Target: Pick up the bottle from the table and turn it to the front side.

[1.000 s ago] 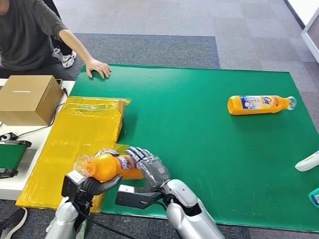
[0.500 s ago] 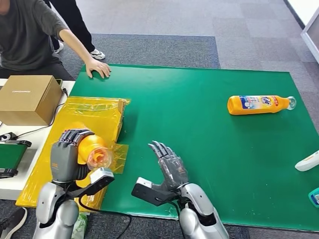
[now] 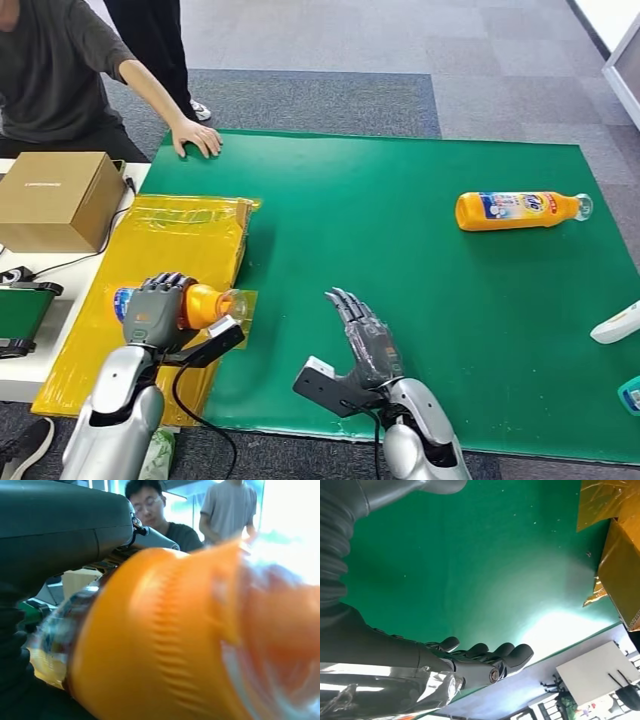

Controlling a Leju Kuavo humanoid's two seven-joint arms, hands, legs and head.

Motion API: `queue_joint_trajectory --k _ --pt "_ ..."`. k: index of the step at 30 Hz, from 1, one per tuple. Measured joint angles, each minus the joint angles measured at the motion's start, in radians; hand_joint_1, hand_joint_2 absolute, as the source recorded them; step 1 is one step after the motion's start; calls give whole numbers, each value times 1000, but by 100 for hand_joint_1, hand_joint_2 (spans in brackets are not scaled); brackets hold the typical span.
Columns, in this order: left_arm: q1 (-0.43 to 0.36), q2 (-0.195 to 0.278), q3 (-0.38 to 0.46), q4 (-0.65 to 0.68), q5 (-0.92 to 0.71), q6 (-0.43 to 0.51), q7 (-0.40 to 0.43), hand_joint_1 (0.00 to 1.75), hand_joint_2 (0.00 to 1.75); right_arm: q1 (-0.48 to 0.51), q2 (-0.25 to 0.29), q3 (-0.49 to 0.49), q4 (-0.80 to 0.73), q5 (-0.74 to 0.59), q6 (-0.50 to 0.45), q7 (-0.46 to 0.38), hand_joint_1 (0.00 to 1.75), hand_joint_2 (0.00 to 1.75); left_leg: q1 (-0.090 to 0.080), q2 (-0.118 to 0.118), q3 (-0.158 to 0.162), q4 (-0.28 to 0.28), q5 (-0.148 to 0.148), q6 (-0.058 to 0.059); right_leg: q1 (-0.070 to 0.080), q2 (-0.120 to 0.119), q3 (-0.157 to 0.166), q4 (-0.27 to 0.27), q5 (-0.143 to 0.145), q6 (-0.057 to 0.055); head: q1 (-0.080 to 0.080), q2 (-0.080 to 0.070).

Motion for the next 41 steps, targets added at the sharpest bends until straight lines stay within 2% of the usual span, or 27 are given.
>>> queue_joint_trajectory --k 2,3,4,7,11,13,23,25,29,34,37,39,41 --pt "-33 10 0 63 0 2 -8 39 175 -1 0 -8 10 -14 2 -8 0 175 0 0 1 0 0 0 0 0 0 0 0 0 0 0" --pt "-47 14 0 91 0 3 -13 5 175 -1 0 -11 17 -21 3 -11 0 175 0 0 1 0 0 0 0 0 0 0 0 0 0 0" --pt "-57 17 0 116 3 4 -20 0 175 -2 0 -14 25 -26 2 -14 0 175 0 0 1 0 0 -1 0 0 0 0 0 0 0 0" --pt "-59 18 1 158 91 -8 -77 0 175 0 0 -25 46 -44 -2 -20 0 175 0 0 0 0 1 -1 0 0 0 0 0 0 0 0" --pt "-26 13 11 139 350 -69 -209 0 175 7 0 -42 59 -63 -10 -20 0 175 0 0 0 0 0 -1 0 0 0 0 0 0 0 0" --pt "-9 10 21 117 436 -97 -245 0 175 11 0 -48 61 -69 -11 -21 0 175 0 0 0 0 0 0 0 0 0 0 0 0 0 0" --pt "30 5 49 72 522 -138 -284 0 175 19 0 -65 64 -73 -11 -26 0 175 0 0 0 0 0 0 0 0 0 0 0 0 0 0" --pt "42 1 64 57 649 -195 -339 0 175 21 0 -66 65 -75 -10 -28 0 175 0 0 0 0 0 0 0 0 0 0 0 0 0 0" --pt "96 -24 141 -31 1015 -352 -472 0 175 30 0 -68 66 -91 -12 -26 0 175 0 0 -1 0 0 0 0 0 -1 0 0 0 0 0" --pt "155 -91 281 -166 1328 -561 -529 0 175 55 0 -79 52 -125 -30 -18 0 175 0 0 -1 0 -1 0 0 0 -1 0 -2 0 0 0" --pt "184 -143 359 -203 1408 -669 -546 0 175 100 0 -97 -4 -224 -58 -102 0 175 0 0 -1 0 -2 1 0 0 -1 0 -2 0 0 0" --pt "203 -172 389 -207 1417 -690 -559 0 175 139 0 -113 -65 -307 -69 -173 0 175 0 0 -1 0 -3 1 0 0 -1 0 -3 0 0 0" --pt "215 -185 398 -207 1418 -684 -568 0 175 164 0 -127 -107 -347 -67 -203 0 175 0 0 -1 0 -3 1 0 0 -1 0 -3 0 0 0"
